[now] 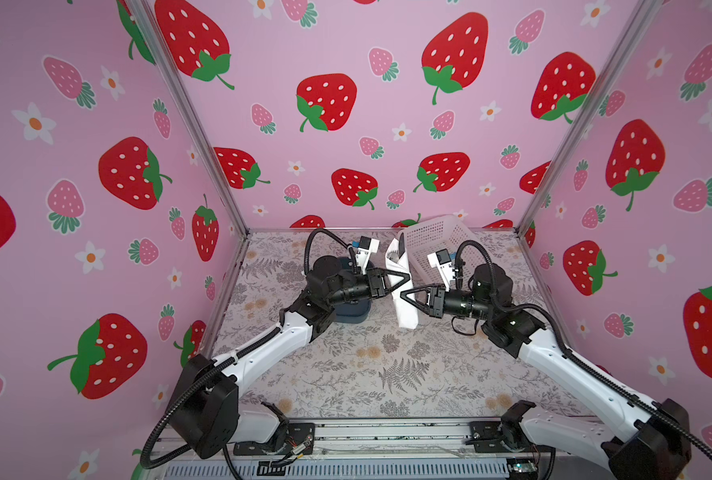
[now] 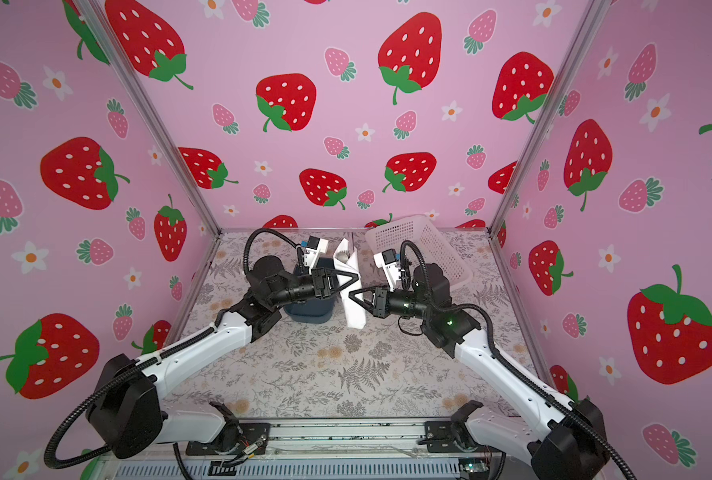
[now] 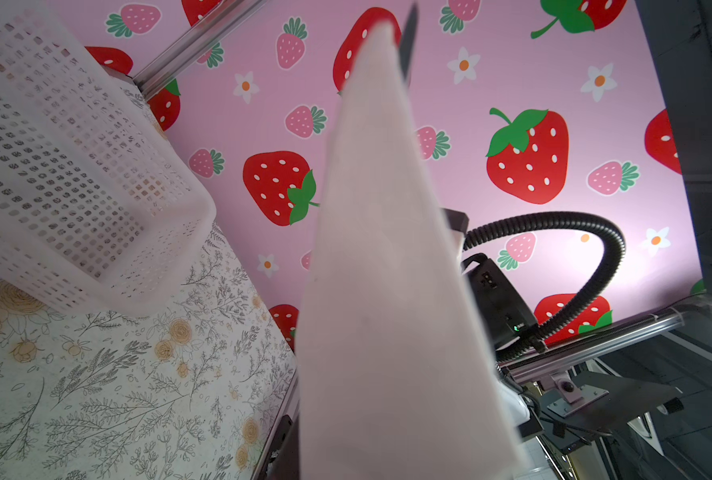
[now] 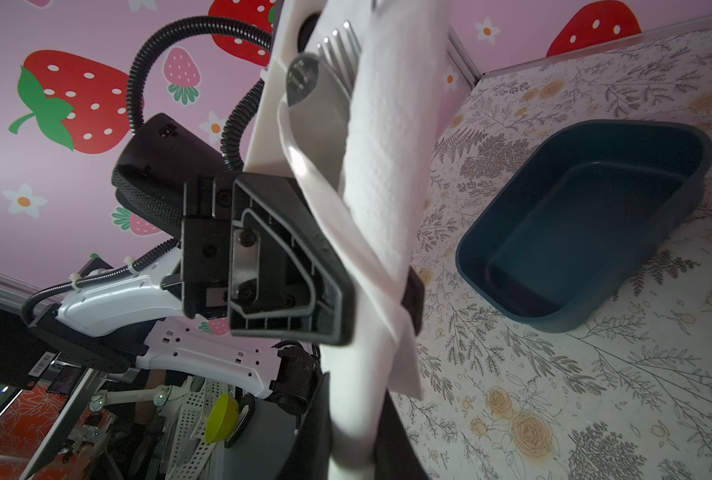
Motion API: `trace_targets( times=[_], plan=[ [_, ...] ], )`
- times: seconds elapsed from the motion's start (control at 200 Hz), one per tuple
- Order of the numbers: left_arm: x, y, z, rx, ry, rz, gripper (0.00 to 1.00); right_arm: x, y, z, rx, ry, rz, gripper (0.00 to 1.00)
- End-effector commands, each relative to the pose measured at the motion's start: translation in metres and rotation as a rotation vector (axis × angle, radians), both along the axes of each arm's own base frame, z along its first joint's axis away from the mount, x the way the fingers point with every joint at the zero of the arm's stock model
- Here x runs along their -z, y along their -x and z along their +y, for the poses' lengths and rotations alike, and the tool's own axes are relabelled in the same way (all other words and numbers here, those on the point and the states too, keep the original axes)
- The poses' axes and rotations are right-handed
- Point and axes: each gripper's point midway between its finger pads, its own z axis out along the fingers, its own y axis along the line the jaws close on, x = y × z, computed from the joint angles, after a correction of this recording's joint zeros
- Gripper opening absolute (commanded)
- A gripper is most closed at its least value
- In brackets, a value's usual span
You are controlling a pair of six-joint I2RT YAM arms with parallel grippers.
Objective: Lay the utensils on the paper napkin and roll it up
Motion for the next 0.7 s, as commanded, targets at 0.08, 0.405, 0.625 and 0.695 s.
trace_targets(
  times=[0.08, 0.405, 0.625, 0.695],
  plan=[
    [-0.020, 0.003, 0.003, -0.010, 0.026, -0.058, 0.31, -0.025, 0.007, -0.002, -0.016, -0.076, -0.056, 0.15],
    [-0.004, 0.004, 0.005, -0.014, -0.009, -0.036, 0.59, -0.025, -0.001, -0.006, 0.038, -0.096, -0.039, 0.13],
    [0.007, 0.012, 0.000, 0.056, -0.030, -0.021, 0.67, -0.027, -0.004, -0.010, 0.061, -0.109, -0.041, 0.13],
    [0.011, 0.014, -0.001, 0.069, -0.044, -0.017, 0.69, -0.028, -0.004, -0.011, 0.062, -0.115, -0.042, 0.13]
  ],
)
